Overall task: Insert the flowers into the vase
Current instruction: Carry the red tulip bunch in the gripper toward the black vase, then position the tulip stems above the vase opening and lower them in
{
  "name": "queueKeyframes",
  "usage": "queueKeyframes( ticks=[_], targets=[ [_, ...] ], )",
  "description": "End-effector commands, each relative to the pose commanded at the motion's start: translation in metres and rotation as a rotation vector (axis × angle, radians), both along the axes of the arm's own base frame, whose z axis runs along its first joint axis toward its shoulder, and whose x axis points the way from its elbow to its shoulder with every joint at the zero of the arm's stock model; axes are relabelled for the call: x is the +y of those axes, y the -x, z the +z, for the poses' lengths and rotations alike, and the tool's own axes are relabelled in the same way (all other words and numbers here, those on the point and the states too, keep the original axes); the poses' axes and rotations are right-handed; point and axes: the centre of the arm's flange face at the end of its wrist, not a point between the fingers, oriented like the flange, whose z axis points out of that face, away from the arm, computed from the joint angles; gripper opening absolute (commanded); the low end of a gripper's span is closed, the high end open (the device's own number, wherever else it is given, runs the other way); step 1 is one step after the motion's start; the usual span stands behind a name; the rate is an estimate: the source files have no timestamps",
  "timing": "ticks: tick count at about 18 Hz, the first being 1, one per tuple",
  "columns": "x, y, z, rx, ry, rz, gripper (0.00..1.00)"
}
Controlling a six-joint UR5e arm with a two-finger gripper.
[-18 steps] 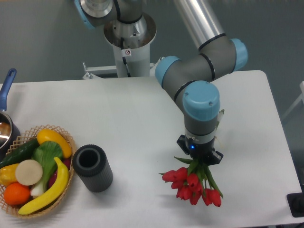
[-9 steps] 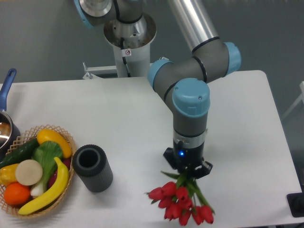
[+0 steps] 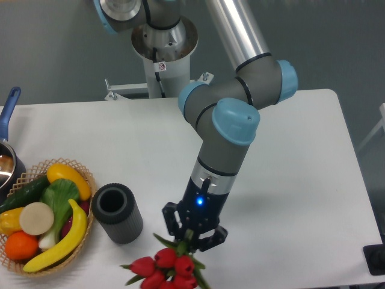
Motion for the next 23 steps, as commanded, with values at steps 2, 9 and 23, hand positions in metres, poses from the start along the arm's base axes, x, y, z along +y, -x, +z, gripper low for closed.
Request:
queueKeyframes(
  ticks=[2, 9, 23],
  targets=[
    [0.003, 0.0, 0.028, 0.003, -0.093, -0.034, 0.02],
    [-0.004, -0.013, 0.064, -0.086, -0.307, -0.173, 0.04],
    [-0.048, -0.062, 0.08, -0.196, -0.462, -0.326, 0.08]
  ],
)
